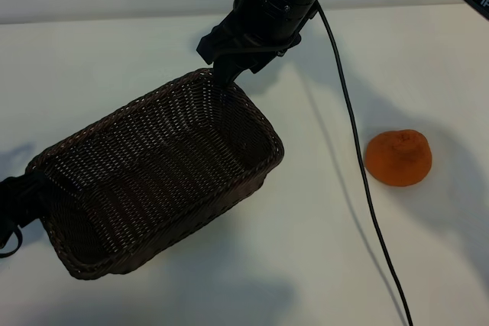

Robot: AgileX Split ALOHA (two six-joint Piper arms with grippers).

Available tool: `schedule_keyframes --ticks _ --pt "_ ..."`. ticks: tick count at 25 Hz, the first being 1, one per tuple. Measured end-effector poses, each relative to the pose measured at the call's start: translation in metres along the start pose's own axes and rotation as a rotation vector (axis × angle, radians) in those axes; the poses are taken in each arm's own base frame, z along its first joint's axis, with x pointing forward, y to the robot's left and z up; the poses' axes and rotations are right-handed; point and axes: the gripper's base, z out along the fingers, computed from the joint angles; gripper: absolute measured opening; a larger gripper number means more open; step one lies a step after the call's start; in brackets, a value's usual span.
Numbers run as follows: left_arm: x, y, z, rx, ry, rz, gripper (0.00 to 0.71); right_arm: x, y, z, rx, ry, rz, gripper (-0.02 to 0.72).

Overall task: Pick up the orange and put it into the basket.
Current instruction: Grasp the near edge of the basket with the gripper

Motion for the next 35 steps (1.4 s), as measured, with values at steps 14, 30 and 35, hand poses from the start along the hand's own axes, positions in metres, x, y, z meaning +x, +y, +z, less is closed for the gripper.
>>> schedule_keyframes --ticks 14,30,35 --pt "0.0 -0.009 0.004 0.077 0.027 0.026 0.588 0.0 0.0 0.0 0.0 0.0 0.0 0.518" --pt "-0.002 -0.014 0.003 0.105 0.029 -0.031 0.588 0.0 0.001 0.0 -0.012 -0.002 0.005 0.519" --pt "-0.002 -0.018 0.002 0.158 0.04 -0.044 0.588 0.0 0.001 0.0 -0.014 -0.002 0.005 0.519"
